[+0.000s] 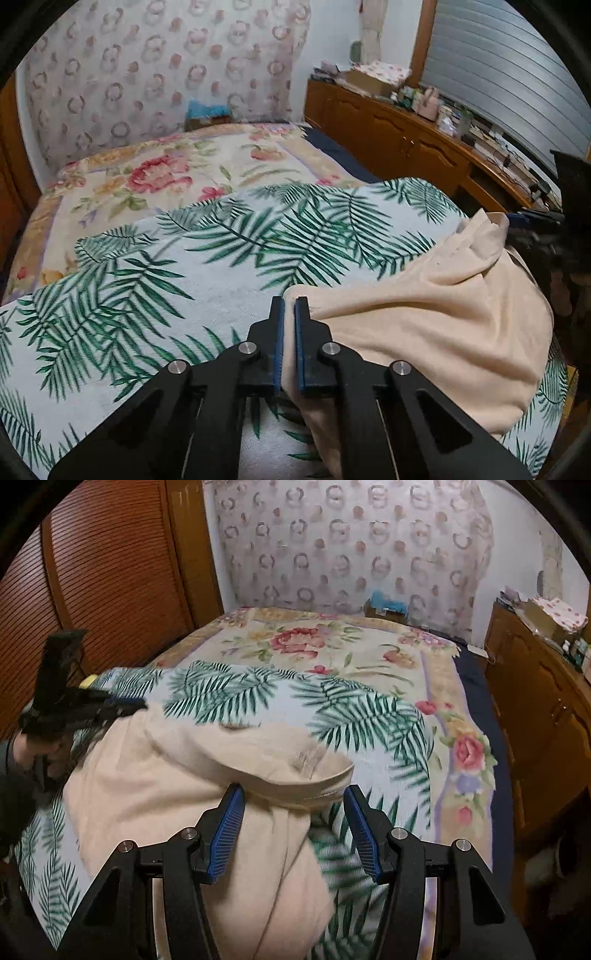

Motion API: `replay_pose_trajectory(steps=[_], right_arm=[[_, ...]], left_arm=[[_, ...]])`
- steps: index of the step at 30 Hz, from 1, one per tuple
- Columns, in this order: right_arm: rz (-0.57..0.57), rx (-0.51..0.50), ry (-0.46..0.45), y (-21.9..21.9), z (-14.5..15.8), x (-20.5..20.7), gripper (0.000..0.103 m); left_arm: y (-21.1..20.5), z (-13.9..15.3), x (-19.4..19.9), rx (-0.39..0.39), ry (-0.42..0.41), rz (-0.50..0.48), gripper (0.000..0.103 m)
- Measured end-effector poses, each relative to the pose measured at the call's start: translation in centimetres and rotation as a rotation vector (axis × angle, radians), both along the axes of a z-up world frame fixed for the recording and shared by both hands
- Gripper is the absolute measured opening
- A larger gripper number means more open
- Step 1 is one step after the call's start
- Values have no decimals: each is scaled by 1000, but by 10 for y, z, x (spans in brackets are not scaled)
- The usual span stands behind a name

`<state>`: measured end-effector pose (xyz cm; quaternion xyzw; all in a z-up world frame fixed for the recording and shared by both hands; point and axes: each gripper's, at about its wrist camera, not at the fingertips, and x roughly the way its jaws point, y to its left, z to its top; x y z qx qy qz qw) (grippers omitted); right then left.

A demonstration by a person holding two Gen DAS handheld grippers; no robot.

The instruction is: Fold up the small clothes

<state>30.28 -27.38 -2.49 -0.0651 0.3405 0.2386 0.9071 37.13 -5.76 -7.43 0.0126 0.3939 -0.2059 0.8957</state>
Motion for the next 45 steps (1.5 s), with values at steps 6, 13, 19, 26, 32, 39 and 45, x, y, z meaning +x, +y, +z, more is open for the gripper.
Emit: replay_pose_trajectory(steps=[6,13,19,26,32,39,45], right_arm=[[-219,70,-66,-25,17,18,3],[-143,49,-18,-20,9,-6,67],[-93,53,87,-19,-9,-9,71],[-98,100,149,-25,-18,5,71],[-89,94,140,-15,-22,4,71],[-24,107,160,-5,-26,-3,42],[19,78,126,1,-24,-8,15]], left_arm=[[18,10,-7,55,-86,119,6],[30,7,-22,-7,-24,97,45],[29,-7,-35,-69,56,59,45],[39,4,-42,-166,46,75,46],[26,1,-47,-180,59,4,66],[11,-13,-36,-128,102,12,66],[9,-14,-36,-188,125,-27,18]])
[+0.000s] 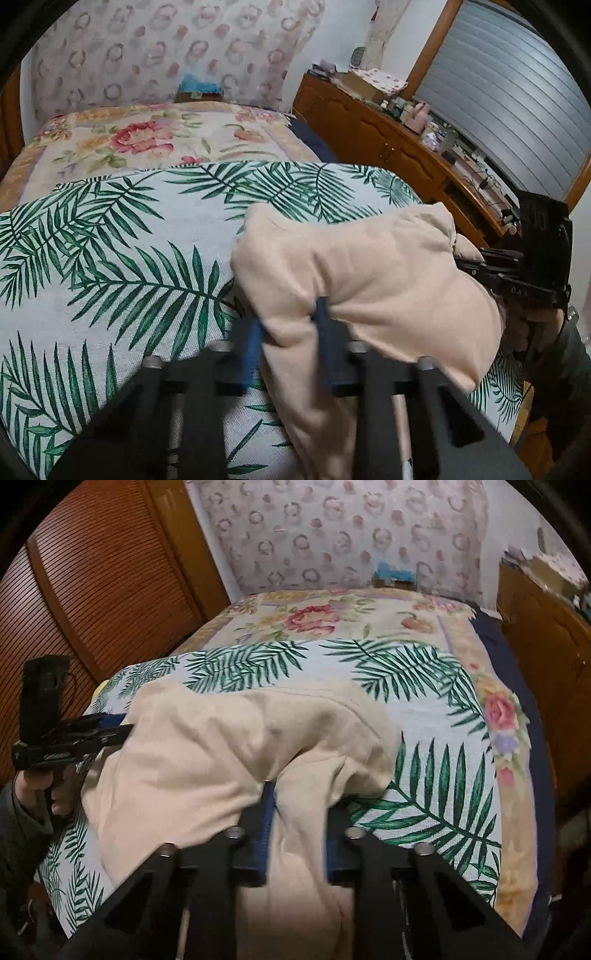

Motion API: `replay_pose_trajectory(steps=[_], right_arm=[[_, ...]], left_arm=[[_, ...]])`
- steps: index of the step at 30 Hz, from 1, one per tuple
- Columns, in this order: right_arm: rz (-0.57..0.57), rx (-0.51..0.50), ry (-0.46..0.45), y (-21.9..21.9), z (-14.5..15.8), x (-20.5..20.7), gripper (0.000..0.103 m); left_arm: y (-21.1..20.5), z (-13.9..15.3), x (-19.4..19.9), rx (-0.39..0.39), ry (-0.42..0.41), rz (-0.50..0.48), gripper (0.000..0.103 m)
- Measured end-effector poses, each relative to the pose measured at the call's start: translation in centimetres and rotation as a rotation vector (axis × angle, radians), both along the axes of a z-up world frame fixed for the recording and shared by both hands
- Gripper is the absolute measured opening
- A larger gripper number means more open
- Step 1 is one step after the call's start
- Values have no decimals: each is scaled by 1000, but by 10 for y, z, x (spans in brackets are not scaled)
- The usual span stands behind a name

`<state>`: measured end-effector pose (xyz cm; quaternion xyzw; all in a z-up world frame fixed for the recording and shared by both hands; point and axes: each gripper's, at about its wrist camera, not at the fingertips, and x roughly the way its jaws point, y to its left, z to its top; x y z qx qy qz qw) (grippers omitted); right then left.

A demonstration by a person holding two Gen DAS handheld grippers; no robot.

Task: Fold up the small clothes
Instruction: 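Lift the folded shirt with both tools and carry it beside the yellow plush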

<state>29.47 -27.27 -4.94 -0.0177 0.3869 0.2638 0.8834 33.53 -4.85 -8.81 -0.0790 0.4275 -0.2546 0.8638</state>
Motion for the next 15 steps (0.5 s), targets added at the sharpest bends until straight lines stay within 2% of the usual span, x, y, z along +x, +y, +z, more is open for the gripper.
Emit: replay_pose_trajectory(steps=[4,9,15], right_arm=[[-24,-14,-80,2,12,-12,13],[3,6,-200,22,50,-31,12],[110,-4,-279,81,76,-32,12]], left_arm=[[4,25,-21,-21,-71,1,15],[27,61,-62,-64,-176,16,14],[94,87,-110,-89,-267,137,14]])
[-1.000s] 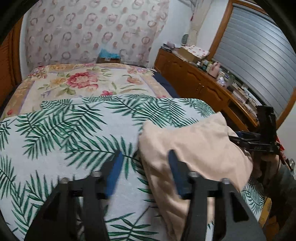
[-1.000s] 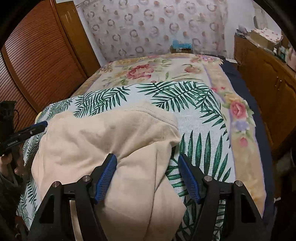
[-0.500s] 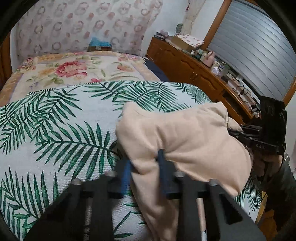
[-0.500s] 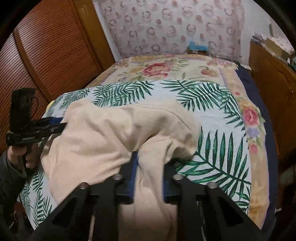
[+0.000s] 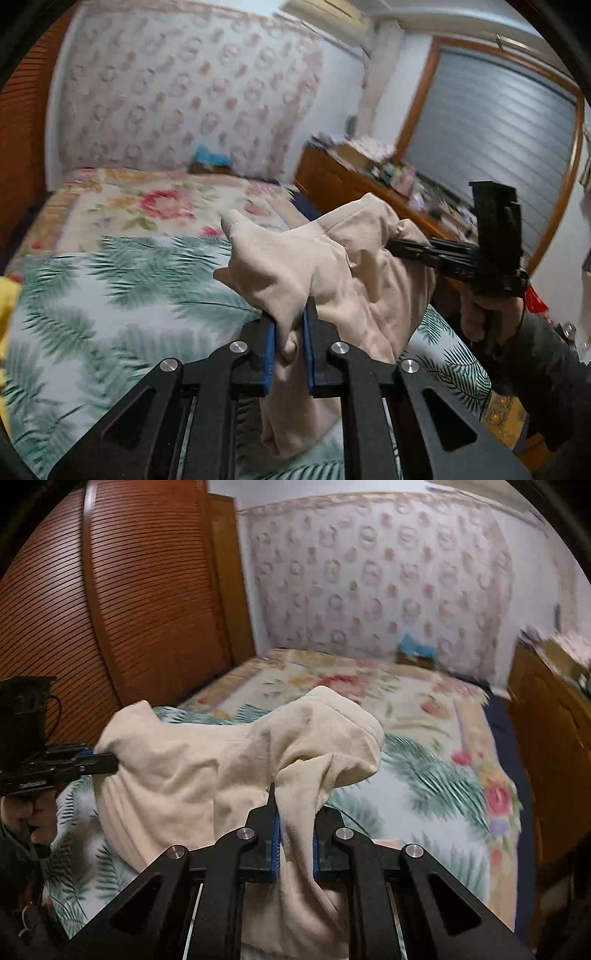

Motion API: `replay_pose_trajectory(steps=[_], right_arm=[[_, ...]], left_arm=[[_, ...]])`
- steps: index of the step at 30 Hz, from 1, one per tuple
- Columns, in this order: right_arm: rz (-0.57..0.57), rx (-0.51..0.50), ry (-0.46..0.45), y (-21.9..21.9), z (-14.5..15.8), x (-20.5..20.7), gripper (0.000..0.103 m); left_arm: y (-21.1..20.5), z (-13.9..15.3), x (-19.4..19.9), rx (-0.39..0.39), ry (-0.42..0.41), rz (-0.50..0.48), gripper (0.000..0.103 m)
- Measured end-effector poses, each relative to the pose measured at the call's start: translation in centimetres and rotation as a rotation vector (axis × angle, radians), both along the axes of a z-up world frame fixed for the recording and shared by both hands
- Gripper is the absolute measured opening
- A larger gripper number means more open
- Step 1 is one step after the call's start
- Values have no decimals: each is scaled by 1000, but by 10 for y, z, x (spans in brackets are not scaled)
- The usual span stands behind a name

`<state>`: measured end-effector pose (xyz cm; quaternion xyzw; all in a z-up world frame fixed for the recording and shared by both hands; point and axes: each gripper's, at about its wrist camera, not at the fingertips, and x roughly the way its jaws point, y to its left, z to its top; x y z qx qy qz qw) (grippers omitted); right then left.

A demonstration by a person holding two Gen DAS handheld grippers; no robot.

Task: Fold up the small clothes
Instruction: 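Lift the folded shirt with both tools and carry it beside the yellow plush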

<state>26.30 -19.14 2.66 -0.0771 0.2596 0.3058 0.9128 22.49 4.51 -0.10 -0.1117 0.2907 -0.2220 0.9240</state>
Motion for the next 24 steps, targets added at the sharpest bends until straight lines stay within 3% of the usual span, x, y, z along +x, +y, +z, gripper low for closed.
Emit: replay_pose_trajectory(steps=[10,14,19,24], right_arm=[[199,-75,-86,165,16,62,11],[252,-111,-92,230,19,94,11],[336,-184,-94,299,9,134,11],[432,-250,-85,354,-4,153,11]], left_arm=[[122,-18,-20,21,-8,278,13],[160,-40,-21,-24,16,359,13],[179,-65,-28,-43,52,426,12],[188,-72,-35,-57,74,472,12]])
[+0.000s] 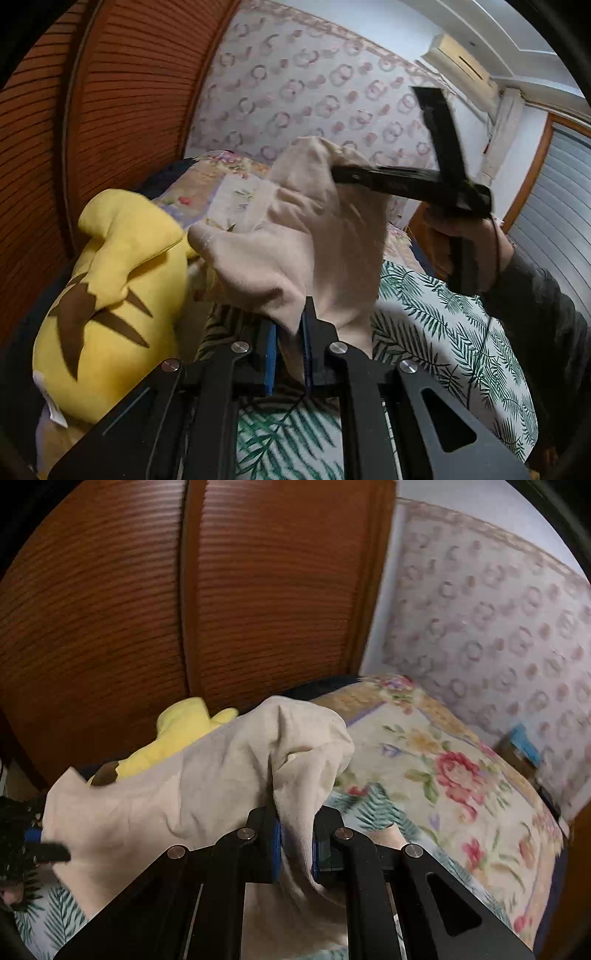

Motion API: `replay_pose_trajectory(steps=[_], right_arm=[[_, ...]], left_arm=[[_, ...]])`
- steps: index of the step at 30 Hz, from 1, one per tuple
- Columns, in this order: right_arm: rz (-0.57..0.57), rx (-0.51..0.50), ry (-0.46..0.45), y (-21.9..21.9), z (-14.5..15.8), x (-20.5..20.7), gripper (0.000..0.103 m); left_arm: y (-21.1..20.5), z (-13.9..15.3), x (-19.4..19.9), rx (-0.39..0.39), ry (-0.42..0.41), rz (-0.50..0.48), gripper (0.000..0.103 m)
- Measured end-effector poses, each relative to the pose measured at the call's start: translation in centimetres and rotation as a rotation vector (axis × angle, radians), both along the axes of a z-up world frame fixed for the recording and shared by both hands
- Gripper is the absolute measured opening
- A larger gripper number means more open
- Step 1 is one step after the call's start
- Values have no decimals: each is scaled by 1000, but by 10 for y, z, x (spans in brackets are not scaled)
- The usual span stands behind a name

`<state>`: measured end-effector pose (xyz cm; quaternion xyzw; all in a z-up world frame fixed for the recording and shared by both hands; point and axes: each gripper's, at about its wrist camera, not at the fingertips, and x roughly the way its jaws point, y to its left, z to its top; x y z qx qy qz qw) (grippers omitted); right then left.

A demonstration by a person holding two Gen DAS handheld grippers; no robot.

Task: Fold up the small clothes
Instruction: 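Lift the folded shirt with both tools and carry it beside the yellow plush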

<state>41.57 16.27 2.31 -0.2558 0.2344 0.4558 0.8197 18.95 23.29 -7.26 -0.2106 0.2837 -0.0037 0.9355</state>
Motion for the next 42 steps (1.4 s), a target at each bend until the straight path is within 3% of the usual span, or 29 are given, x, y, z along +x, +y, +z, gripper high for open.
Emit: replay_pose_trajectory(steps=[6,10,12,14,16,20,23,28,32,36,42], right_arm=[[74,-45,28,37,-16,26,12],[23,-35,72,45,-26,47,18],[-63,-9,61,36,-18,45,36],[-110,32,37,21,-11,52,45],[-132,76,33,4,-3,55,47],[-140,108,97,-28,-6,63,48],[-173,84,121,-36,-20,64,48],[-329,50,154,-30,-48,96,48],[-361,82,185,-31,-49,103,48],[-352,133,167,-40,-36,81,48],[-319,183,125,-87,-27,10,48]], left_arm=[[-2,-10,-8,18,48,39,12],[-2,-14,-7,42,73,53,15],[-3,-9,-10,72,71,69,25],[-3,-7,-14,97,54,72,46],[-4,-4,-17,111,42,72,51],[-5,1,-21,147,17,76,81],[-6,3,-22,173,6,76,83],[-14,11,-23,239,2,88,89],[-17,16,-25,261,6,87,89],[-23,23,-31,277,-3,78,89],[-43,36,-41,309,-9,65,89]])
